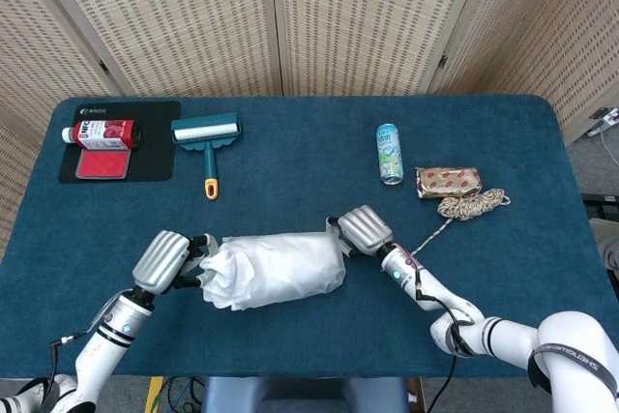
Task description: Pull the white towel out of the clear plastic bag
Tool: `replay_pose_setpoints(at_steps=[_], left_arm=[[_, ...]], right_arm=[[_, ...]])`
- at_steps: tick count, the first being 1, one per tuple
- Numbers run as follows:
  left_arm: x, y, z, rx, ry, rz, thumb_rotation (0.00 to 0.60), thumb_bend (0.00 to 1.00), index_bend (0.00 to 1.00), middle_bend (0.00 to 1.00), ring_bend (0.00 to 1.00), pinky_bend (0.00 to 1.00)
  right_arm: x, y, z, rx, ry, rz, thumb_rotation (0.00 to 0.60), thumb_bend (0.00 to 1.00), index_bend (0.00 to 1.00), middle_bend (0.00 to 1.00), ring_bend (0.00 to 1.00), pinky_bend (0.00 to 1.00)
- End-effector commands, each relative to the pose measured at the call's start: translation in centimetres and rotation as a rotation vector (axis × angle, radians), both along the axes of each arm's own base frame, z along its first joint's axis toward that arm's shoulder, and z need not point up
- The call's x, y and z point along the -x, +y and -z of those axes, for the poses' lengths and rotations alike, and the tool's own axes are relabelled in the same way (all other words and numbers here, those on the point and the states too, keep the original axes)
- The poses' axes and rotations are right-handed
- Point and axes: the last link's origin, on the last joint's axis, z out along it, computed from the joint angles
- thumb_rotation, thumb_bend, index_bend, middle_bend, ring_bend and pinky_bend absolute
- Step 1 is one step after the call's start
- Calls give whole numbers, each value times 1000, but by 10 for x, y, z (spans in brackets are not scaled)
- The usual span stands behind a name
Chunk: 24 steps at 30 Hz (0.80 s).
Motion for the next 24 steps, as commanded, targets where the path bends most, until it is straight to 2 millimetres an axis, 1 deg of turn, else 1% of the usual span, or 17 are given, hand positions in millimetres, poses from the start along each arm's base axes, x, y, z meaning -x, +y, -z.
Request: replay_pose_setpoints(at_steps=[1,4,7,13,19,24], left_arm=[[0,0,-1,-1,1,-2,600,590,718,1000,920,987],[2,1,-1,-5,3,-7,600,591,718,1000,920,987],[6,2,-3,-13,7,-17,600,590,718,1000,920,987],[17,3,-8,-33,6,-50,600,590,718,1000,920,987],[25,6,-14,-54,10,-72,600,590,718,1000,920,987],[28,9,-20,-76,11,-83,600,590,718,1000,920,987]], right_arm=[[0,0,1,-1,0,3,600,554,529,1000,1000,1000],[1,-1,-1,2,0,8,600,599,606,1000,1000,1000],[5,0,-5,15,1,14,600,602,629,1000,1000,1000],[18,0,-21,51,19,33,600,602,650,1000,1000,1000],[37,0,-43,98,74,53,600,602,653,1000,1000,1000],[54,0,-71,157,129,81,600,602,653,1000,1000,1000]])
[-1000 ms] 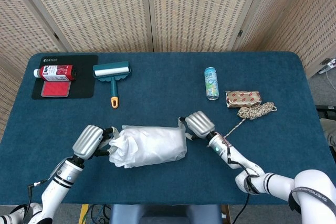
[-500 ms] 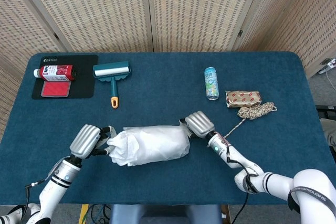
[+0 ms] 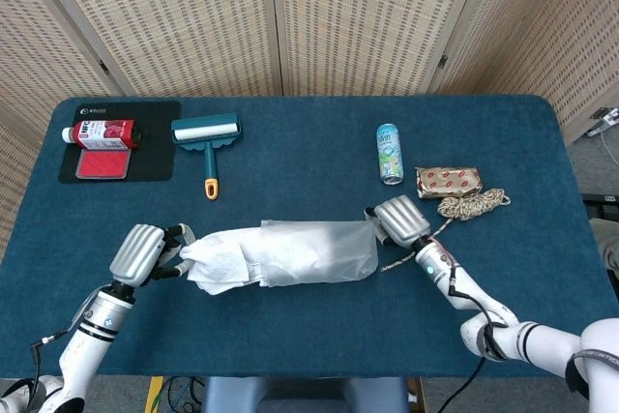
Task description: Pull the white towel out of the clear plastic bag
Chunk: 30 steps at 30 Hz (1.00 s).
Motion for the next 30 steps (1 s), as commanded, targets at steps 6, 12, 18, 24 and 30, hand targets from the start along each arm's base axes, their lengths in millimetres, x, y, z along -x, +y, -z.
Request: replay_pose_setpoints(at_steps=[6,12,18,24,30], left_arm=[[4,2,-6,-17,6,-12,600,590,718,1000,920,987],[4,1,-7,-20,10,-12,600,590,718,1000,920,987],[6,1,-9,-30,15,-17,600,590,718,1000,920,987],[10,-1,-12,-37,21,-27,600,590,718,1000,920,987],[14,-3,-12,-26,50,-16,600,581,513,1000,886,977]], right_arm=[[30,9,-53,106,75,77,600,602,653,1000,1000,1000],[44,21,-78,156,109,119,600,601,653,1000,1000,1000],[59,28,-91,176,166,158,600,591,653,1000,1000,1000],[67,32,-100,209,160,185,600,578,643,1000,1000,1000],[69,35,-104,222,151,188,600,258,250,931,933,953]])
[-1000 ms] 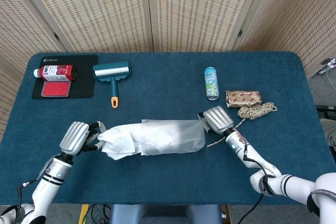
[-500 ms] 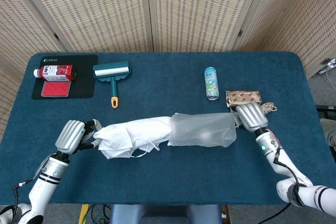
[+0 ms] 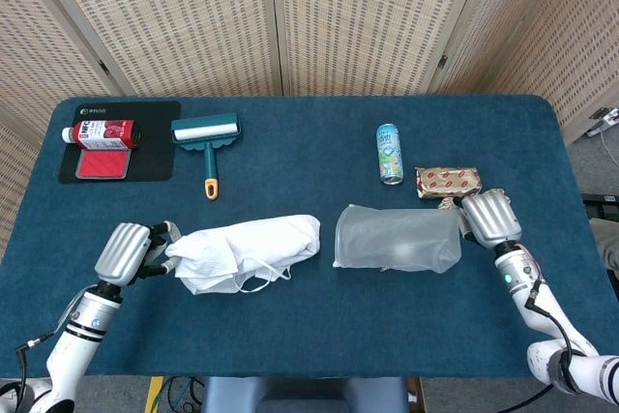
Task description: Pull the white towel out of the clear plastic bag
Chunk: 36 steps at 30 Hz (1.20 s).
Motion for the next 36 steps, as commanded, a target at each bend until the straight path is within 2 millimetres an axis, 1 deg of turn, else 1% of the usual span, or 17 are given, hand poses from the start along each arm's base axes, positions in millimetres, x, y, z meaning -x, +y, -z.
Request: replay_pose_setpoints(at_steps=[1,2,3,5,6,8,11,13,14,15,16,19,20,24,29,33,36], left_arm=[[2,-1,0,5,12,5,600,558,463,1000,879,976],[2,-3,-1,5,24,7,600,491,379,1000,863,974],[3,-3,-1,6,34,8,600,416,319,1000,848,971],[4,-5,-2,5,57,13,600,304,234,982,810,957],[4,-5,-3,3,63,14,600,264,199,952,785,946],[6,-6,-6,-6,78,15,600,202,152,857,733,927],[10,-8,-12,-16,117,7,600,119,113,684,658,895],[14,-10,-15,7,172,-10,600,86,82,552,553,844],[16,-12,-19,17,211,-19,600,70,56,445,441,783],[17,-13,-22,22,237,-25,600,65,44,385,377,739],[18,-15,-26,27,264,-35,600,61,35,303,297,671],[22,-20,-37,11,317,-61,600,59,39,180,203,543],[23,-21,-40,-2,328,-66,600,60,48,156,184,512],[30,-23,-49,-33,324,-105,600,59,109,150,180,497],[40,-27,-57,-63,312,-132,600,60,139,152,192,497],[47,-31,-61,-86,318,-135,600,60,159,152,204,497],[54,-35,-68,-107,340,-142,600,60,164,153,205,497]], right_arm=[[0,1,-1,8,-6,-4,600,115,127,849,862,893],[0,2,-2,16,-8,-10,600,55,72,793,818,859],[-1,2,-3,21,-8,-14,600,4,21,706,758,820],[0,4,-6,28,-14,-19,600,0,0,532,621,766],[-1,5,-7,33,-14,-24,600,0,0,468,563,743],[0,7,-12,45,-16,-30,600,0,0,334,432,681],[-1,12,-19,68,-32,-38,600,0,0,203,296,583],[-2,16,-24,78,-42,-41,600,0,0,166,255,537],[-1,19,-28,86,-48,-44,600,0,0,157,242,518],[-1,21,-31,93,-52,-49,600,0,0,155,237,511],[-1,25,-35,105,-56,-59,600,0,0,154,233,500],[5,36,-45,132,-59,-82,600,0,0,164,231,486],[7,41,-48,139,-62,-87,600,0,0,171,231,485],[12,62,-64,176,-78,-92,600,0,12,207,231,485],[16,83,-83,236,-100,-78,600,0,74,251,231,485],[17,95,-91,271,-125,-68,600,0,126,275,238,485],[22,105,-94,279,-114,-51,600,2,149,283,247,485]])
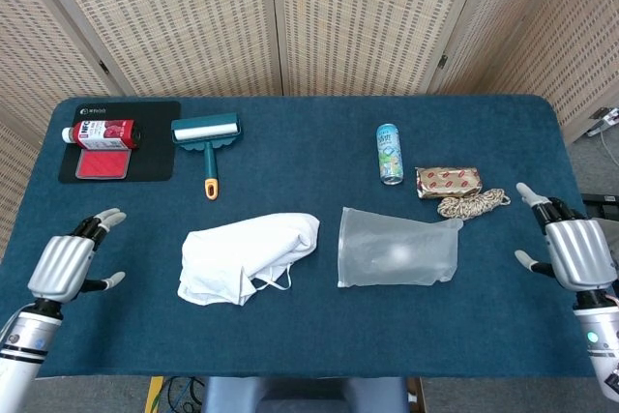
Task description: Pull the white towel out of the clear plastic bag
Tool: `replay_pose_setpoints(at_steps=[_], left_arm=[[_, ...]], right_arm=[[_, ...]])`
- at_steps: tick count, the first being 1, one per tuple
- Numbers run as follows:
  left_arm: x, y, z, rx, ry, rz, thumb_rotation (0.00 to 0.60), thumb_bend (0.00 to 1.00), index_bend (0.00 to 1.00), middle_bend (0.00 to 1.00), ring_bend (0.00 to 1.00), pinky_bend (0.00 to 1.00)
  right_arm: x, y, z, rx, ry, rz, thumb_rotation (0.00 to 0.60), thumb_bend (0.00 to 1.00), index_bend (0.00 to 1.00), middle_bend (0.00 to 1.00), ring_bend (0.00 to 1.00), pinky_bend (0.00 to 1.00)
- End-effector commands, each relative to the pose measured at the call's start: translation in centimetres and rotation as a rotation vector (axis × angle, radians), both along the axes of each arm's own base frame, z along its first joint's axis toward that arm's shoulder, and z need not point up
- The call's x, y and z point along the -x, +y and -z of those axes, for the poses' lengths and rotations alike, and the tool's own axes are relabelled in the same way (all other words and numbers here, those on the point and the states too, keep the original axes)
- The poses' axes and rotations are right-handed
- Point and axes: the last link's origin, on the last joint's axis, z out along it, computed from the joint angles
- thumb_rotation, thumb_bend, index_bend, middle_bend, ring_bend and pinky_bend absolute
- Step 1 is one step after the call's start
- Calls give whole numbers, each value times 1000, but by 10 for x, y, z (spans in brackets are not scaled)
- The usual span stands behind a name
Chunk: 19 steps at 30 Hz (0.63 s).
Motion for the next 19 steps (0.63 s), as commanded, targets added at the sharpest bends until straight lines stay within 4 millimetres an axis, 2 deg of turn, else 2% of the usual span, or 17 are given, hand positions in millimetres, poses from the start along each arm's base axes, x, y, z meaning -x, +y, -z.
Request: replay_pose_setpoints(at_steps=[1,8,19], left_arm=[[5,-4,-5,-11,11,-7,600,60,165,153,205,497],[17,-19,-16,-49,49,-25,600,60,178,157,205,497],[26,-36,-21,-77,58,-54,600,60,197,180,210,497]], right_arm=[[3,9,-3,3,4,14,600,4,157,286,249,485],[13,31,-6,36,-28,59,600,9,169,287,251,485],[20,43,-10,51,-36,78,600,13,172,292,254,485]])
